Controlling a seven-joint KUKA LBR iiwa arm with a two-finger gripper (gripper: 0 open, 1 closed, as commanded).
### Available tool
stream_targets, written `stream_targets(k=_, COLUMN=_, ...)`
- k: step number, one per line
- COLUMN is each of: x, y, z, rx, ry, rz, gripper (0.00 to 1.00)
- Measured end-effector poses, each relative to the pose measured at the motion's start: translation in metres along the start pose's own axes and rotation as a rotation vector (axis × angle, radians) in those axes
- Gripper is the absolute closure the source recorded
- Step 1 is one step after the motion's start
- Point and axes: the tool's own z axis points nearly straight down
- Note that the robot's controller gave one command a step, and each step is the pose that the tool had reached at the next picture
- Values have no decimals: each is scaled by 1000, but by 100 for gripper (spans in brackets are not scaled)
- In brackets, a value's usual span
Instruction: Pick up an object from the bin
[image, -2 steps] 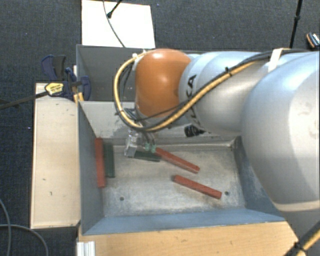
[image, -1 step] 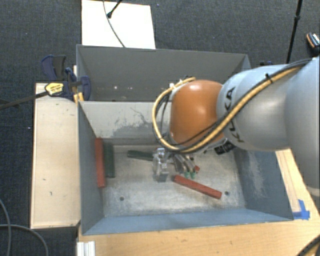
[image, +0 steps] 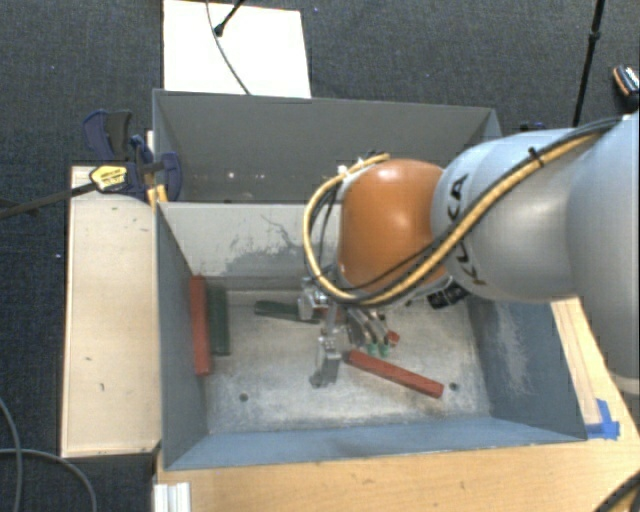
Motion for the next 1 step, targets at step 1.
stream_targets(k=1, x=-29, y=-67, z=75, rx=2, ry=-11, rz=-45, gripper=0)
